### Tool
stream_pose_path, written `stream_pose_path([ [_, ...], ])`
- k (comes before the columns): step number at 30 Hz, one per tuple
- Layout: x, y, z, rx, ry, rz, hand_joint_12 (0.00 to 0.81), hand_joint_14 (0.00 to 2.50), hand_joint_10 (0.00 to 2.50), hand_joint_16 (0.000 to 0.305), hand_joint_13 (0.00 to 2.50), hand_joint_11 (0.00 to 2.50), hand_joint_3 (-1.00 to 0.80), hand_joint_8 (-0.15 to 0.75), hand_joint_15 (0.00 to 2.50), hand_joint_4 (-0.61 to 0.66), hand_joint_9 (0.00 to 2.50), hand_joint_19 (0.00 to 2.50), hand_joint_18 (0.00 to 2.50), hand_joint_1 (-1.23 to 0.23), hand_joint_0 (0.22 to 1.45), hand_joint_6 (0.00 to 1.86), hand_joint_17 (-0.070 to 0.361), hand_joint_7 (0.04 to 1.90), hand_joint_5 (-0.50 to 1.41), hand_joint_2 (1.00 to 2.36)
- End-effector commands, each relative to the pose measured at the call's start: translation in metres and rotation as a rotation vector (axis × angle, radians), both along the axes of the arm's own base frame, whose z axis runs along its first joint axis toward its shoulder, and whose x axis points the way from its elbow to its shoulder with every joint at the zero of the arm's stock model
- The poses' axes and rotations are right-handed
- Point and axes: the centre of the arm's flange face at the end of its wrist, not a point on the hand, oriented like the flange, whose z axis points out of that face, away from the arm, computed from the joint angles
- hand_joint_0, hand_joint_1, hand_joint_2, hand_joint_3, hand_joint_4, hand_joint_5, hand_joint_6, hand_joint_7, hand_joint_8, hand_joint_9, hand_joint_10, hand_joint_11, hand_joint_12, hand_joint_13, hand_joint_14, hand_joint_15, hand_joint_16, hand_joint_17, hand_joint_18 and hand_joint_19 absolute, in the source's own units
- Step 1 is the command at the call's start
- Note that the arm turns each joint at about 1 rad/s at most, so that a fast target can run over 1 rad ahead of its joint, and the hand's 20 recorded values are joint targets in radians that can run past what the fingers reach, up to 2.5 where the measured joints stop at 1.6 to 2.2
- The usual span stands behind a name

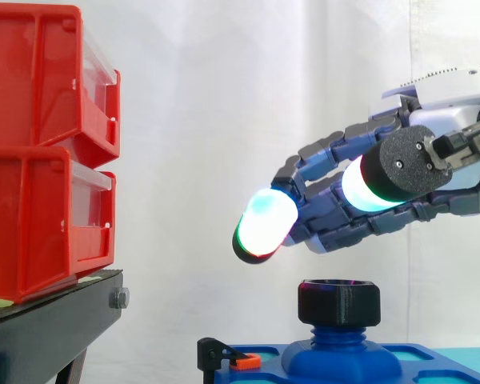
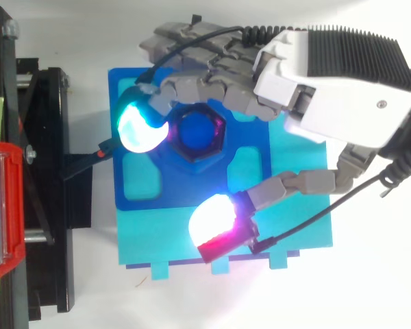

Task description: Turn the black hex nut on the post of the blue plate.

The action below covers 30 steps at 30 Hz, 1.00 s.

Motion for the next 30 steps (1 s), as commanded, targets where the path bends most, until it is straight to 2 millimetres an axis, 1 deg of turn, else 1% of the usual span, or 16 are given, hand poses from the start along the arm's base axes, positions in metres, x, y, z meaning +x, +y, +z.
stream_pose_path([
  [1,-0.0037,-0.0105,-0.0027,-0.007,0.031,-0.002,0.471,0.0,0.0,0.057,0.0,0.0,-0.5,0.276,0.23,0.13,0.0,0.13,0.0,-0.78,0.43,0.5,0.128,0.75,-0.3,1.0],
  [4,-0.0051,-0.0152,-0.0027,-0.024,0.044,0.02,0.475,0.0,0.0,0.057,0.0,0.0,-0.5,0.281,0.24,0.14,0.0,0.14,0.0,-0.76,0.42,0.5,0.129,0.75,-0.3,1.0],
  [12,-0.0045,-0.0162,-0.0037,-0.057,0.052,0.05,0.482,0.01,0.0,0.058,0.0,0.0,-0.5,0.293,0.27,0.15,0.0,0.16,0.0,-0.74,0.42,0.5,0.13,0.75,-0.3,1.0],
  [30,-0.0053,-0.0183,-0.0049,-0.063,0.06,0.068,0.493,0.0,0.0,0.059,0.0,0.0,-0.5,0.311,0.3,0.18,0.0,0.2,0.0,-0.7,0.42,0.5,0.133,0.76,-0.3,1.0],
])
